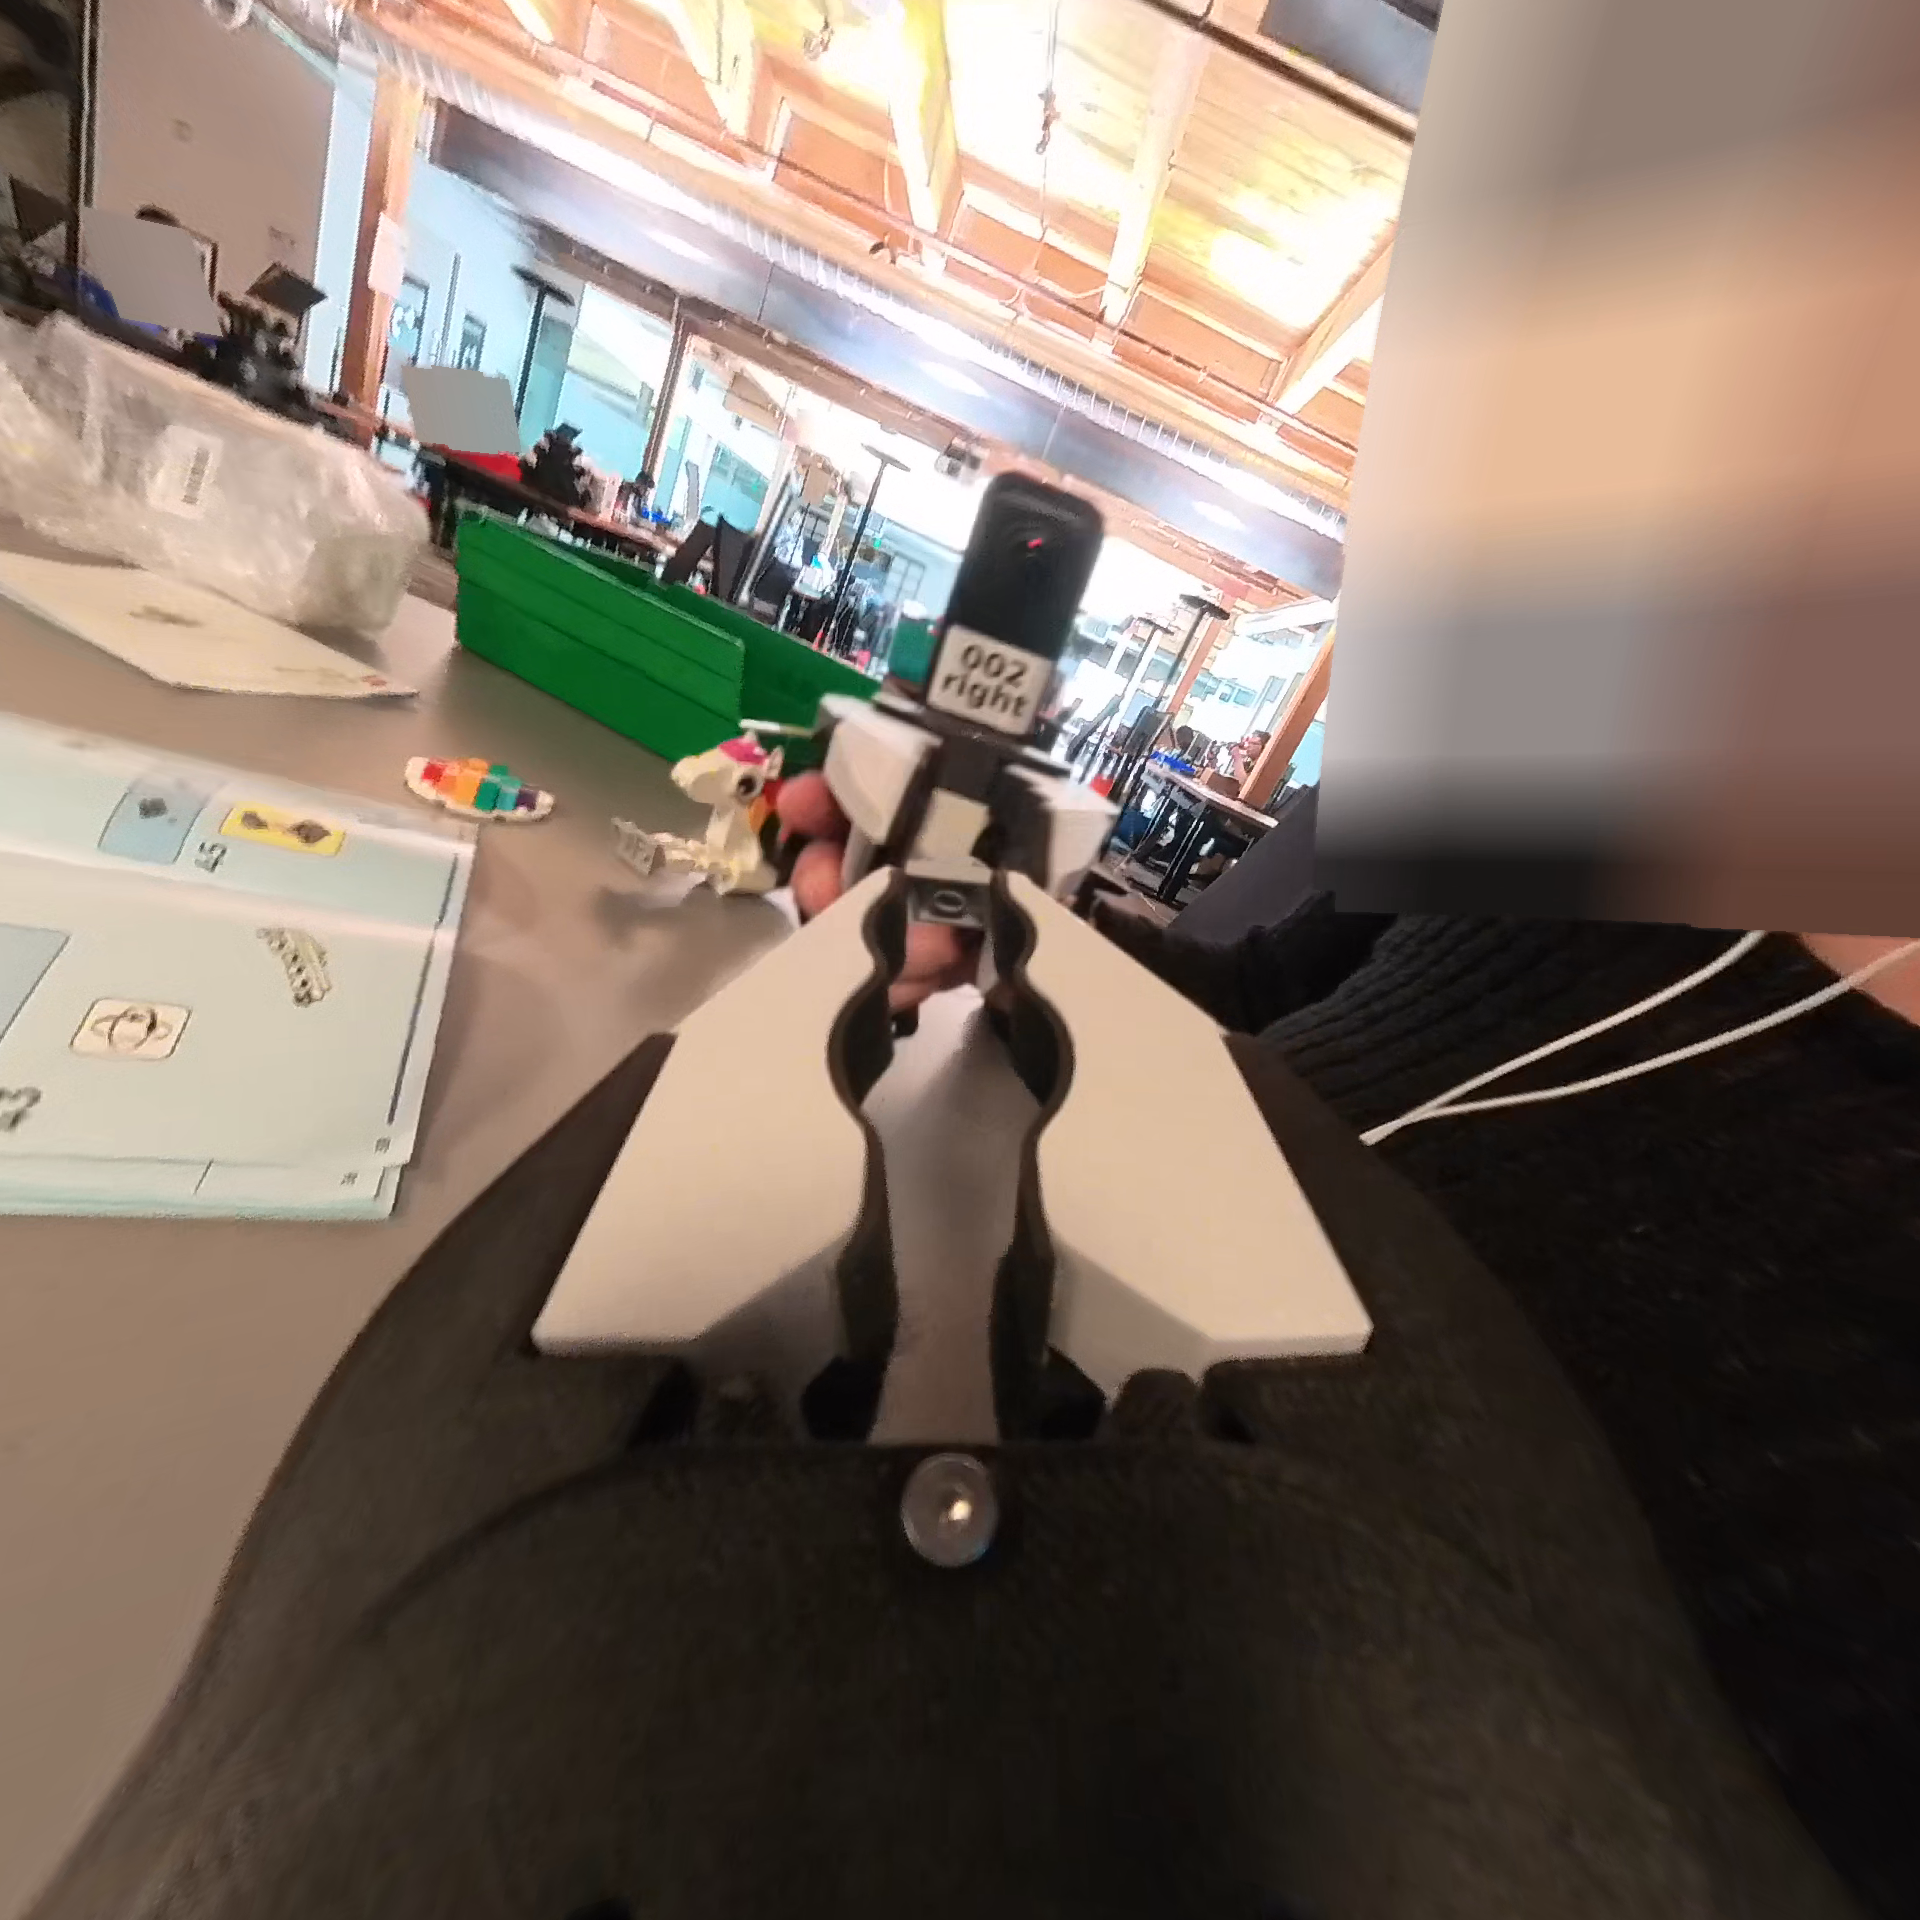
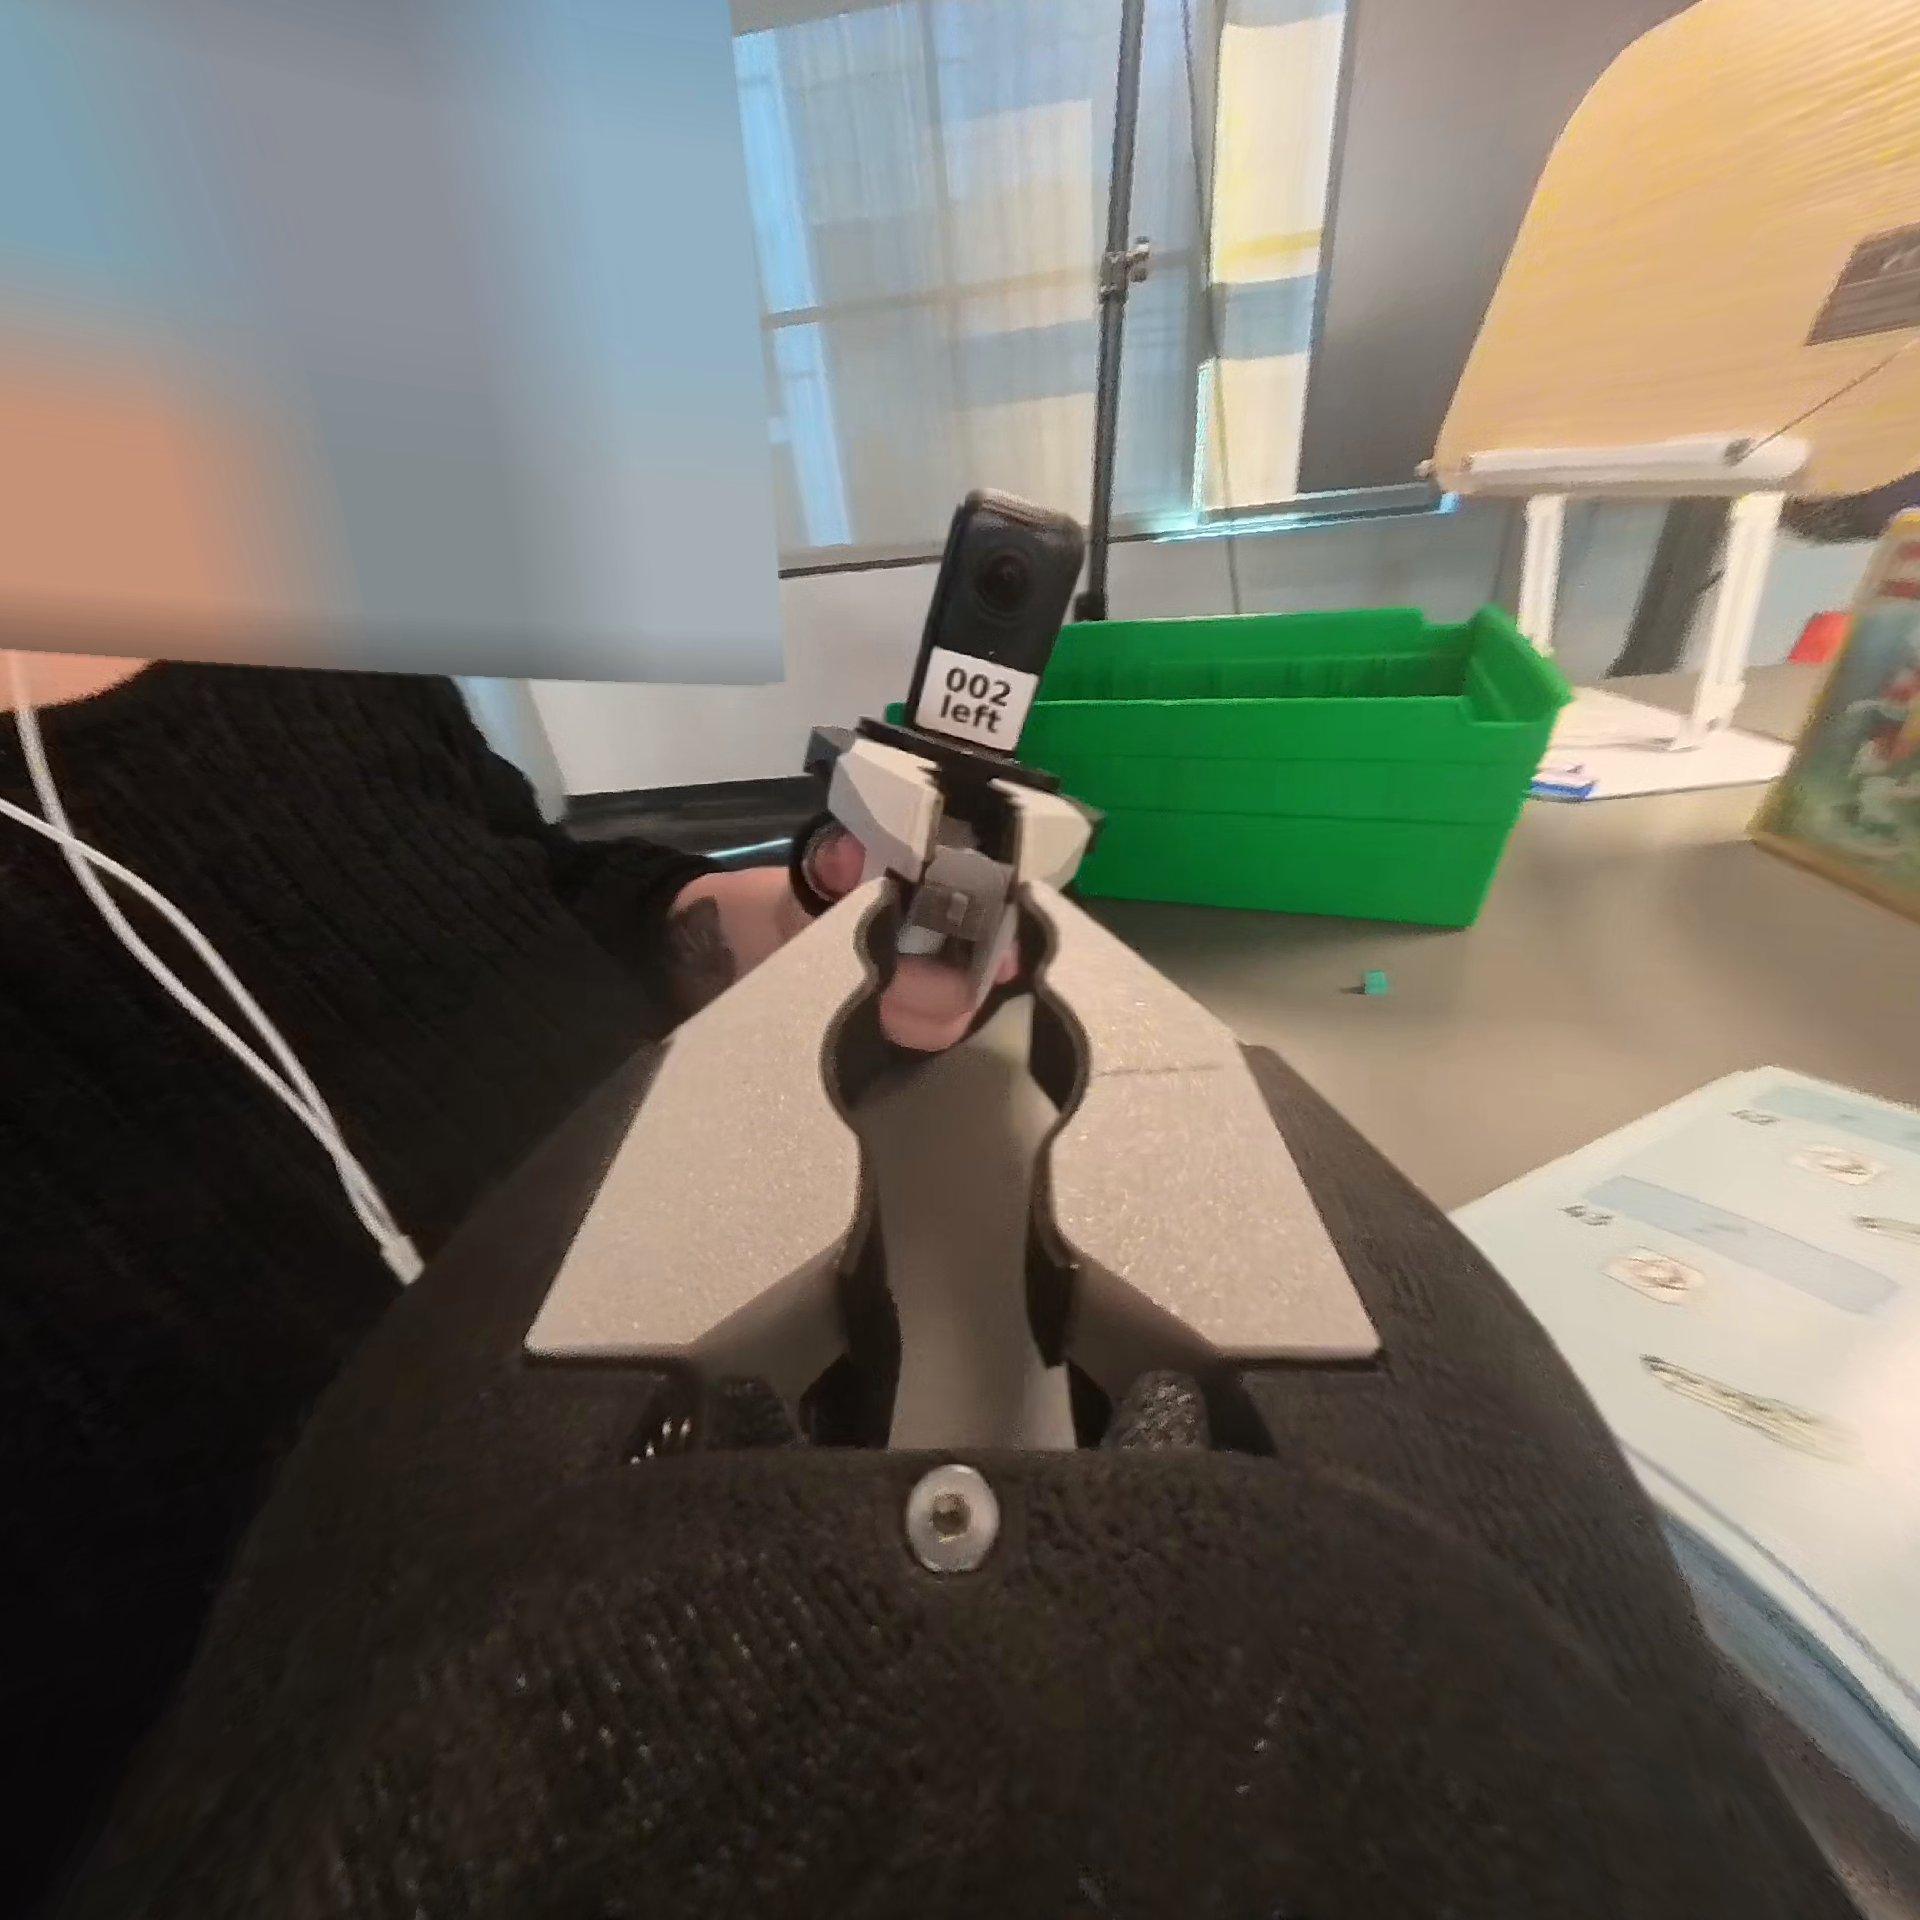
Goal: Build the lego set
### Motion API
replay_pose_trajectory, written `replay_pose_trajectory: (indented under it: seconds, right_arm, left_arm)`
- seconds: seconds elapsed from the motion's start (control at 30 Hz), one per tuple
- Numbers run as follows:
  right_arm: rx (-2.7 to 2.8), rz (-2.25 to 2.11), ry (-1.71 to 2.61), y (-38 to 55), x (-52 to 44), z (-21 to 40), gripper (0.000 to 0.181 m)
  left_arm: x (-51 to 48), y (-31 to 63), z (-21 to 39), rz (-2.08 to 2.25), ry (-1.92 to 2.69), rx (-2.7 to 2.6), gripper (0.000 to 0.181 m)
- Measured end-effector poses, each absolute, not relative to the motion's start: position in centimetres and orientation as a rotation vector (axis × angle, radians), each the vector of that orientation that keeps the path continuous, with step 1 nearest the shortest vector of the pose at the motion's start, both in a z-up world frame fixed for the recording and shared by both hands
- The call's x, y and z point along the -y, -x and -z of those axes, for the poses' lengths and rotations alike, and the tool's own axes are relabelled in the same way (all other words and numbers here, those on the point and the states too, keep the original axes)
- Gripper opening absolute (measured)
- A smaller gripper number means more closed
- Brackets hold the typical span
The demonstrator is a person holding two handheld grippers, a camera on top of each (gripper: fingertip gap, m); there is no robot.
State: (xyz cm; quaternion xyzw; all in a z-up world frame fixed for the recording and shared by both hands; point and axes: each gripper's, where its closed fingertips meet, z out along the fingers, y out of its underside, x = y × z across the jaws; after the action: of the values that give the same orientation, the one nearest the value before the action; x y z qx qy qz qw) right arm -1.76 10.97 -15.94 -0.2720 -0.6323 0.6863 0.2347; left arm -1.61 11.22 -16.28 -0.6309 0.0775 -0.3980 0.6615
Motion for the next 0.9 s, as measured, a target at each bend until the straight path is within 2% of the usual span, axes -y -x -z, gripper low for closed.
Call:
replay_pose_trajectory:
  seconds: [0.1,0.17,0.33,0.4,0.53,0.63,0.8,0.9]
  right_arm:
    - [1.801,-1.727,0.623,1.3,-10.9,15.9,0.042]
    - [1.872,-1.544,0.504,1.2,-10.7,16.5,0.043]
    - [2.055,-1.067,0.240,1.6,-10.5,19.2,0.036]
    - [2.074,-0.998,0.191,1.8,-10.6,19.7,0.027]
    - [2.027,-1.040,0.185,1.9,-10.7,19.1,0.017]
    - [1.992,-1.075,0.194,1.9,-10.8,18.7,0.016]
    - [1.972,-1.103,0.186,1.9,-10.7,18.6,0.016]
    - [1.953,-1.116,0.204,2.0,-10.8,18.3,0.016]
  left_arm:
    - [-11.5,1.8,17.1,0.945,1.491,-0.150,0.015]
    - [-11.6,1.4,17.9,0.985,1.552,-0.155,0.015]
    - [-11.7,0.5,18.7,1.085,1.635,-0.178,0.015]
    - [-11.7,0.4,18.8,1.098,1.647,-0.180,0.015]
    - [-11.7,0.8,18.3,1.147,1.600,-0.134,0.015]
    - [-11.7,0.7,18.1,1.191,1.577,-0.125,0.028]
    - [-12.0,0.1,18.1,1.189,1.569,-0.153,0.016]
    - [-12.1,0.4,17.9,1.192,1.541,-0.138,0.015]
